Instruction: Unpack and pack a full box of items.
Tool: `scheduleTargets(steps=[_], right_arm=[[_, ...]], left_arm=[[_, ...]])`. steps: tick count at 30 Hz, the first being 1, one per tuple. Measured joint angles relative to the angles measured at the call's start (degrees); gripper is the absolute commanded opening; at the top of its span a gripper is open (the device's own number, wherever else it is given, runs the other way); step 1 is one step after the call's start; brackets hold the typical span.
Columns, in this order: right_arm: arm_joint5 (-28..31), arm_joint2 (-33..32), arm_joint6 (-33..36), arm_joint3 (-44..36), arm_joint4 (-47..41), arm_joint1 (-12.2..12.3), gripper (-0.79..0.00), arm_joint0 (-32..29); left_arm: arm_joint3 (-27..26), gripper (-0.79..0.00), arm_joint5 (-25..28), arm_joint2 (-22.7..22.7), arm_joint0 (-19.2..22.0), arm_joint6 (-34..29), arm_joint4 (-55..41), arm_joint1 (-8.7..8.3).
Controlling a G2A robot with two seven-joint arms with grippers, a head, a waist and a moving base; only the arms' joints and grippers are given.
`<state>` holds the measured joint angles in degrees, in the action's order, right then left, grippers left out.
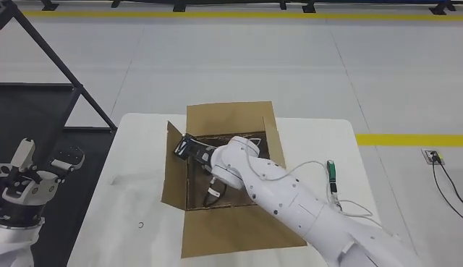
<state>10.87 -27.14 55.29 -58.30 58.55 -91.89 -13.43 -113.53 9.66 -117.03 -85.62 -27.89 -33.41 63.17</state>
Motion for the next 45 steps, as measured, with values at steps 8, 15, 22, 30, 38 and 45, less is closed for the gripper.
scheduleTargets(steps=[8, 15, 22, 30, 38, 45], right_arm=[[6.4, -6.8, 3.3, -15.9, 3.9, 5.3, -0.785, -9.2], [4.9, -8.3, 1.5, -19.5, 5.5, 5.5, -0.785, -11.6], [2.2, -7.6, 1.8, -17.2, 7.1, 4.2, -0.785, -10.5], [0.3, -6.8, 4.4, -11.4, 7.4, 2.5, -0.785, -8.8], [-0.8, -12.6, 2.0, -20.2, 12.5, 4.9, -0.785, -14.5], [0.6, -20.4, -0.4, -29.5, 14.9, 7.5, -0.785, -22.0]], left_arm=[[0.0, 0.0, 0.0, 0.0, 0.0, 0.0, 0.0, 0.0], [0.0, 0.0, 0.0, 0.0, 0.0, 0.0, 0.0, 0.0], [0.0, 0.0, 0.0, 0.0, 0.0, 0.0, 0.0, 0.0], [0.0, 0.0, 0.0, 0.0, 0.0, 0.0, 0.0, 0.0], [-0.6, 0.0, 0.0, 0.7, -0.4, -1.8, 0.7, -0.06], [3.5, 0.0, 8.5, -0.5, -4.2, -17.8, 10.6, -0.96]])
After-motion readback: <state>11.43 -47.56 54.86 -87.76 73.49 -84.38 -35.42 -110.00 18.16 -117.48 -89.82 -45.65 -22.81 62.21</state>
